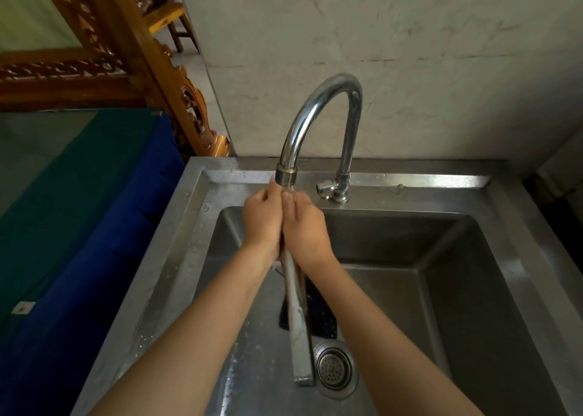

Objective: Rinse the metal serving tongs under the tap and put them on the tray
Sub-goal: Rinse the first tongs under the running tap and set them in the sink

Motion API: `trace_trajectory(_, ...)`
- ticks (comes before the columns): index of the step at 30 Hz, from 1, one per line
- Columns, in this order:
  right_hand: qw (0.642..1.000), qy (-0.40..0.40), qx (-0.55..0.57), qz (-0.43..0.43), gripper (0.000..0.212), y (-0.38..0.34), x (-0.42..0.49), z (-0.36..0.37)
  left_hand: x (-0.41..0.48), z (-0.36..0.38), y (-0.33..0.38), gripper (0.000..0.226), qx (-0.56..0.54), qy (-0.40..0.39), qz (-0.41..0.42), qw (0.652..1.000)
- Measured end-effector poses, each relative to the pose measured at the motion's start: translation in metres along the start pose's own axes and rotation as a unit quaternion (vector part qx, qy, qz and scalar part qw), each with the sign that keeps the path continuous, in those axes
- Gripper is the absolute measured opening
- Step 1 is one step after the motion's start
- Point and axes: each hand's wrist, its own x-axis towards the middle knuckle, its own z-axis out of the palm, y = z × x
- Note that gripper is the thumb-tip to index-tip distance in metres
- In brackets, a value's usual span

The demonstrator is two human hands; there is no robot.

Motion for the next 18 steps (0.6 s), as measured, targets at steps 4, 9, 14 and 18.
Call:
trace_trajectory(4, 0.999, 0.038, -0.017, 0.02, 0.034, 0.0, 0.014, -0.011, -0.015, 0.007, -0.008, 0.036, 0.052, -0.049, 0.03, 0.997)
trace_trajectory(9, 0.999, 0.05, 0.007, 0.005, 0.035, -0.005, 0.015, -0.008, -0.009, 0.004, -0.003, 0.04, 0.048, -0.03, 0.003, 0.998)
trace_trajectory(14, 0.999, 0.03, 0.019, 0.011, 0.034, 0.002, 0.008, -0.005, -0.008, 0.004, -0.002, 0.037, 0.075, -0.009, 0.033, 0.997)
trace_trajectory(18, 0.999, 0.027, 0.028, 0.024, 0.036, 0.0, 0.019, -0.01, -0.021, 0.007, -0.009, 0.04, 0.112, -0.004, 0.084, 0.99)
